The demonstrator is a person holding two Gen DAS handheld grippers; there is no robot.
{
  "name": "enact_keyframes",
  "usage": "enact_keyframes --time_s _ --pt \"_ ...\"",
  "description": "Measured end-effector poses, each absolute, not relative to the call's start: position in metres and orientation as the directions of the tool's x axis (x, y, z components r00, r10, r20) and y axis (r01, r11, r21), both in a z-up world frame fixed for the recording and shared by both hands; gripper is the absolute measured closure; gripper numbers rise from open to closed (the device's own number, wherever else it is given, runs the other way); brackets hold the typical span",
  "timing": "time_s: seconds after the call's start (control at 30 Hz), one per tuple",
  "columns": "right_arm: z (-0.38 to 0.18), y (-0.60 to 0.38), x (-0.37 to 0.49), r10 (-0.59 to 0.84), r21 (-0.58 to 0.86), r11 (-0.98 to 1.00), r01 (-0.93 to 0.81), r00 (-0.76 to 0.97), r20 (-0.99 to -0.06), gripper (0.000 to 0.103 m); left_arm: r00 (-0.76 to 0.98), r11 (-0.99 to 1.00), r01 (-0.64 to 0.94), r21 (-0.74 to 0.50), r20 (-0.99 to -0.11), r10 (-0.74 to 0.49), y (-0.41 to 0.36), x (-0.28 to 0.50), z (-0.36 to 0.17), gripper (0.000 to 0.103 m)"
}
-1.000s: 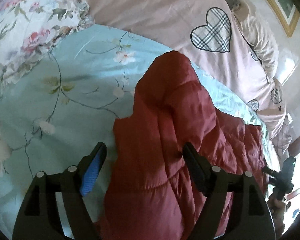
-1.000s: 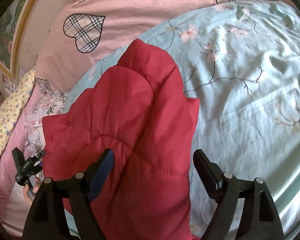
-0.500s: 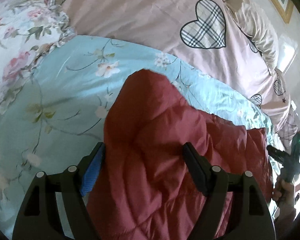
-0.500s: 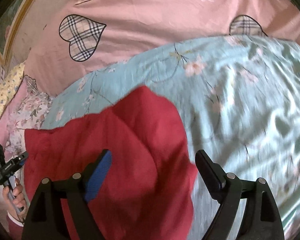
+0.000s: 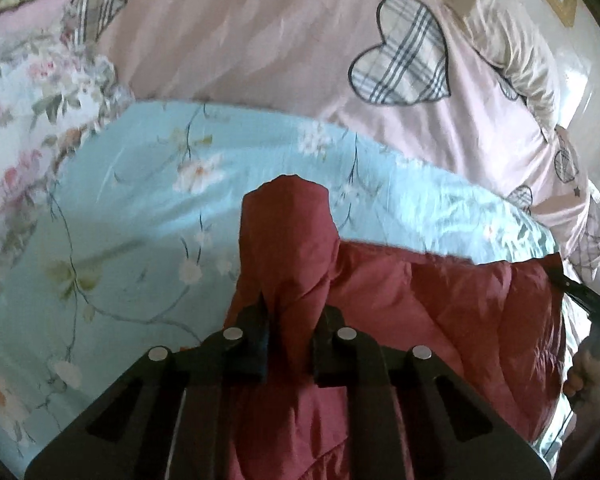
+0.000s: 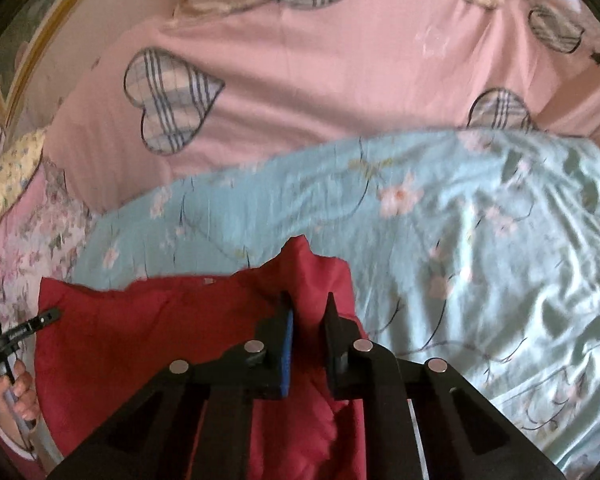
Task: Fold large clothes
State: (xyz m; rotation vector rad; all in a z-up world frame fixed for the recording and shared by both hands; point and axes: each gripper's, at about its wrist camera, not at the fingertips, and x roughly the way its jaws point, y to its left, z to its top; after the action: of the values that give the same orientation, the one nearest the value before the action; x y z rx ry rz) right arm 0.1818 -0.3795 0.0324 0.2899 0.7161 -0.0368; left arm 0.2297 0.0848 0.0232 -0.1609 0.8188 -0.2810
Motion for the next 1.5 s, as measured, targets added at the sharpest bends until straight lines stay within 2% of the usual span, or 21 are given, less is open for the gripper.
enact_keyframes --time_s 0.13,0.27,0.47,0.7,0.9,0.97,1.0,1.07,1.17,1.23,1.3,1.5 --pt "0.034 -0.383 0.2 0.01 0.215 0.961 0.175 0.753 -0.658 0.092 0.651 0.959 0.163 -0.233 -0.704 -0.282 0.076 0.251 0.026 0.091" --pt "0.006 -0.389 0.222 -0.024 0.192 0.955 0.225 0.707 -0.707 0.093 0.608 0.968 0.123 -0.221 -0.754 -0.249 0.07 0.277 0.002 0.091" --pt "-0.034 -0.399 0.233 -0.021 0.214 0.938 0.274 0.66 -0.751 0.093 0.557 0.972 0.094 -0.213 -0.799 -0.229 0.066 0.293 -0.034 0.091" --pt "-0.044 -0.397 0.238 -0.026 0.205 0.937 0.283 0.643 -0.766 0.094 0.528 0.975 0.084 -0.207 -0.82 -0.219 0.062 0.304 -0.051 0.089" --pt "-0.056 -0.399 0.242 -0.027 0.203 0.933 0.297 0.62 -0.784 0.094 0.506 0.97 0.068 -0.232 -0.83 -0.234 0.066 0.308 -0.059 0.084" --pt "-0.057 -0.399 0.242 -0.026 0.205 0.932 0.3 0.618 -0.786 0.094 0.505 0.97 0.061 -0.237 -0.831 -0.235 0.067 0.308 -0.058 0.076" --pt "-0.058 -0.399 0.242 -0.022 0.206 0.931 0.3 0.613 -0.79 0.093 0.504 0.969 0.05 -0.243 -0.831 -0.235 0.069 0.307 -0.058 0.074" --pt "-0.058 -0.4 0.242 -0.021 0.208 0.93 0.304 0.608 -0.793 0.088 0.508 0.964 0.028 -0.266 -0.826 -0.242 0.076 0.304 -0.055 0.06" --pt "-0.056 -0.403 0.239 -0.042 0.198 0.924 0.326 0.602 -0.797 0.071 0.529 0.95 -0.004 -0.313 -0.807 -0.264 0.09 0.297 -0.048 0.051" --pt "-0.053 -0.406 0.232 -0.049 0.208 0.916 0.342 0.61 -0.791 0.061 0.542 0.941 -0.011 -0.337 -0.793 -0.278 0.098 0.292 -0.042 0.051" --pt "-0.049 -0.41 0.225 -0.048 0.225 0.909 0.35 0.626 -0.778 0.056 0.553 0.941 -0.007 -0.338 -0.785 -0.278 0.101 0.285 -0.035 0.051" --pt "-0.033 -0.408 0.204 -0.028 0.25 0.914 0.319 0.665 -0.746 0.054 0.584 0.948 0.041 -0.316 -0.762 -0.279 0.1 0.261 -0.014 0.051"
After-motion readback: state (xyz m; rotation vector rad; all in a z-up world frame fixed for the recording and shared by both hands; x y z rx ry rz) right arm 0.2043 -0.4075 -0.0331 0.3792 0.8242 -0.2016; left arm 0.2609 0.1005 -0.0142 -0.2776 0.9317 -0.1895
